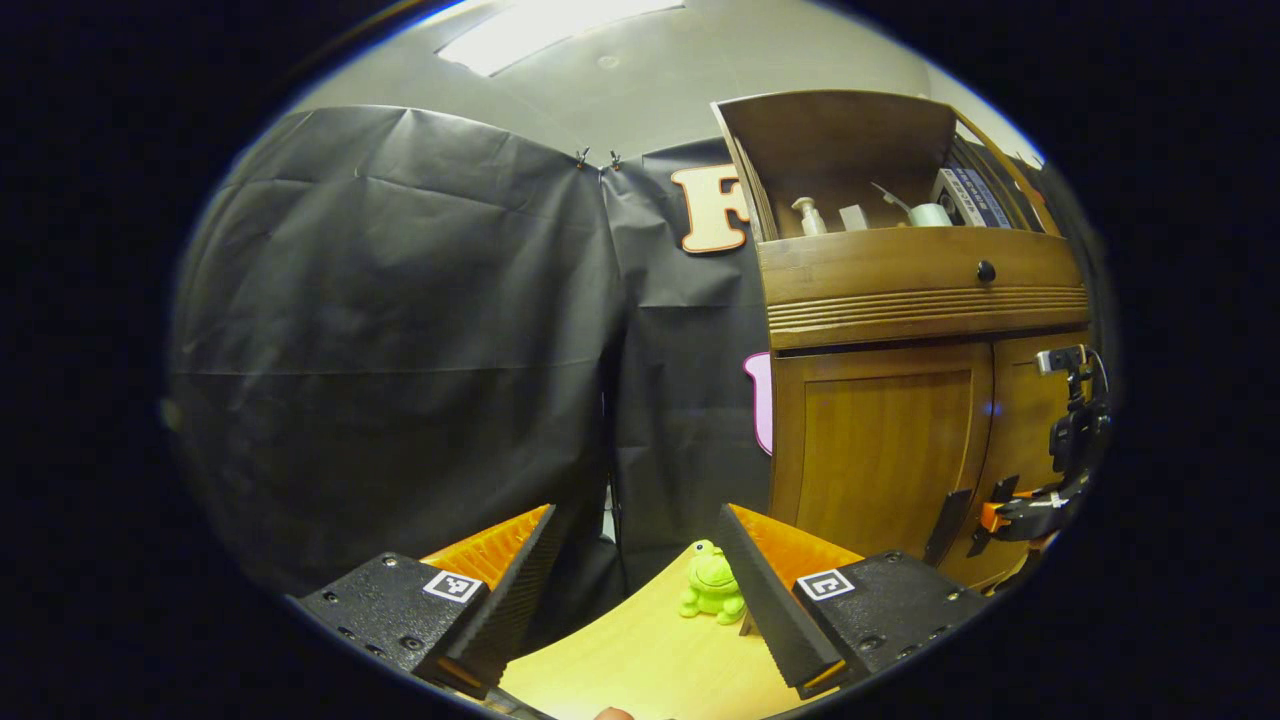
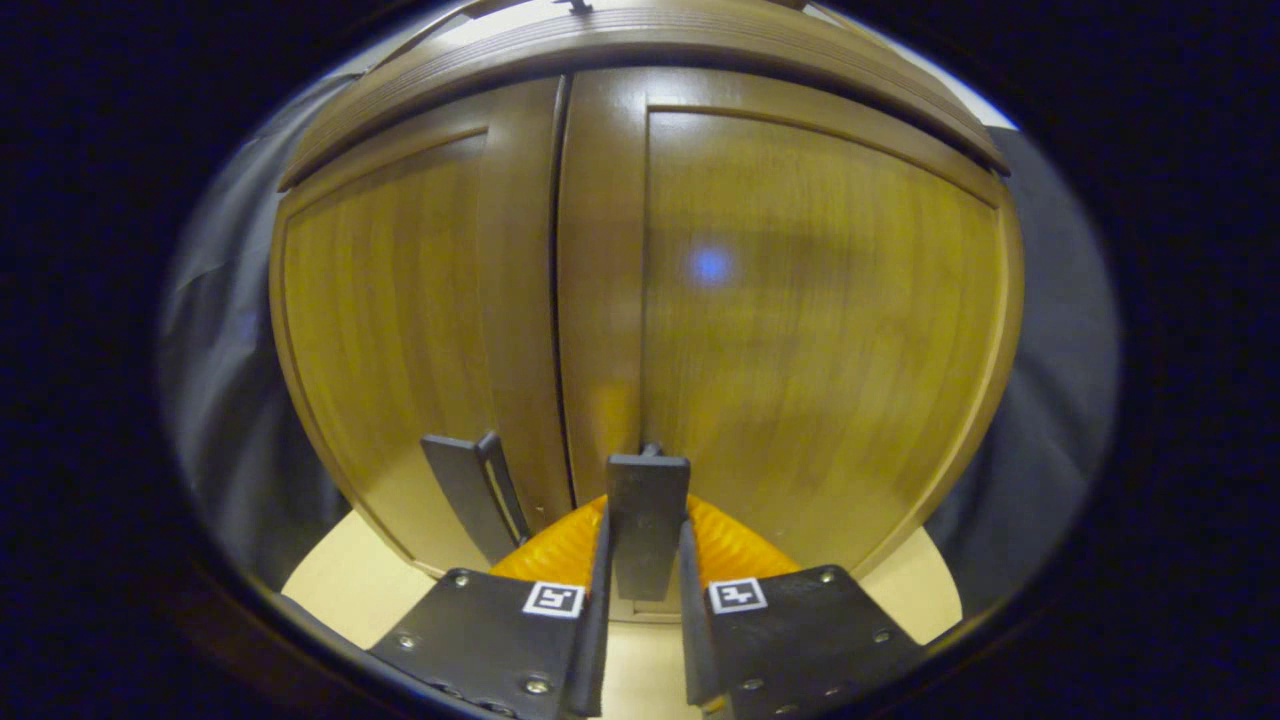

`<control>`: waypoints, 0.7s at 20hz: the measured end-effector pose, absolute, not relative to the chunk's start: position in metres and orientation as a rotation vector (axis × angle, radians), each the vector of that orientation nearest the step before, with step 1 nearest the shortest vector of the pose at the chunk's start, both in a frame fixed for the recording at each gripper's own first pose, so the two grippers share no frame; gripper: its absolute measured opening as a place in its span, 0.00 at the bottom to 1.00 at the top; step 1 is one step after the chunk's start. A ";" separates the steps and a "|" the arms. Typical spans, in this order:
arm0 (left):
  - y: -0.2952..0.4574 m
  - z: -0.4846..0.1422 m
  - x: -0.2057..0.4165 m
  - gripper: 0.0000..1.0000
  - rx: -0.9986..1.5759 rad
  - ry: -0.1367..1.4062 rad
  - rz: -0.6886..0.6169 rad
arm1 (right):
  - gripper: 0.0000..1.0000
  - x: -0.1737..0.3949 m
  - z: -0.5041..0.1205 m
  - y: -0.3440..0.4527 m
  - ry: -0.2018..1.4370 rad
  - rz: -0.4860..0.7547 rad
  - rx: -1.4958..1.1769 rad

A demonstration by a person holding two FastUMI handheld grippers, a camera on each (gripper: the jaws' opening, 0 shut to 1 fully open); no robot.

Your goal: Open the right door of the double-door shoe cabinet with the right hand, and open the left door with the left hand.

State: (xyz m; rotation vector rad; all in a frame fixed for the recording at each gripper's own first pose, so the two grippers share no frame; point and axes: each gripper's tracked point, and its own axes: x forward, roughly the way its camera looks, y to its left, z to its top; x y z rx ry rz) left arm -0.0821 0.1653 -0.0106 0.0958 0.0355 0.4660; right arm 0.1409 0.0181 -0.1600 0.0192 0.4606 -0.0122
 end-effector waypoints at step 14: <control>0.108 -0.014 -0.051 0.97 0.055 0.028 0.242 | 0.25 0.078 -0.157 -0.001 0.459 -0.037 0.040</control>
